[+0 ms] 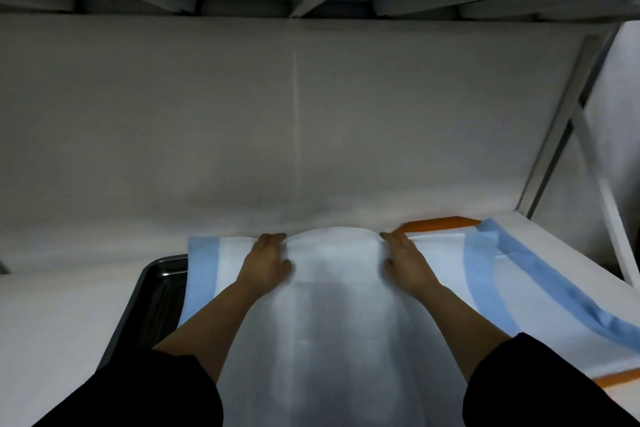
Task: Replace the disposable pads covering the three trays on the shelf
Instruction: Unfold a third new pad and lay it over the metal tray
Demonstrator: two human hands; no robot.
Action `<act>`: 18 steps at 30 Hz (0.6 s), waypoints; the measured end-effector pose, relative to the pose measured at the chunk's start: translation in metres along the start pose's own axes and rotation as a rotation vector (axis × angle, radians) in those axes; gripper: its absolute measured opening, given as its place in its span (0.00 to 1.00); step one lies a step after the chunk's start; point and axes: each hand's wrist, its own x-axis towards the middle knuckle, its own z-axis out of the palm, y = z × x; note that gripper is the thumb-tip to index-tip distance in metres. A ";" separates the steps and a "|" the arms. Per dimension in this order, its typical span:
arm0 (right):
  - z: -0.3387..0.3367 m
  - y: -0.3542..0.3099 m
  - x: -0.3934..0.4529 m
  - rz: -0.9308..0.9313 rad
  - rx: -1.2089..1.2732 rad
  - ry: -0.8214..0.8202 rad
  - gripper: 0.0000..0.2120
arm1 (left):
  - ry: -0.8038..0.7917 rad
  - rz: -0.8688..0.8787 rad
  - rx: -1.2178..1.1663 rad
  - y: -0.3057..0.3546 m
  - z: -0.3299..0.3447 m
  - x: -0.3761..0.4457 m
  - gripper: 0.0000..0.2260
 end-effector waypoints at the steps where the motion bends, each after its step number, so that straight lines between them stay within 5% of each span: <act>1: 0.002 -0.001 0.000 0.008 -0.038 -0.036 0.28 | -0.011 0.008 0.040 0.001 0.003 0.001 0.29; 7: 0.018 0.004 -0.002 -0.022 -0.128 -0.072 0.40 | -0.068 0.129 0.218 0.000 0.020 -0.003 0.40; 11: 0.031 0.006 -0.022 0.024 -0.215 -0.269 0.32 | -0.282 0.050 0.315 0.009 0.038 -0.023 0.35; 15: 0.039 0.003 -0.053 0.066 -0.242 -0.386 0.33 | -0.376 0.027 0.380 0.020 0.052 -0.051 0.29; 18: 0.039 0.001 -0.082 0.055 -0.210 -0.434 0.49 | -0.379 0.051 0.382 0.027 0.060 -0.077 0.28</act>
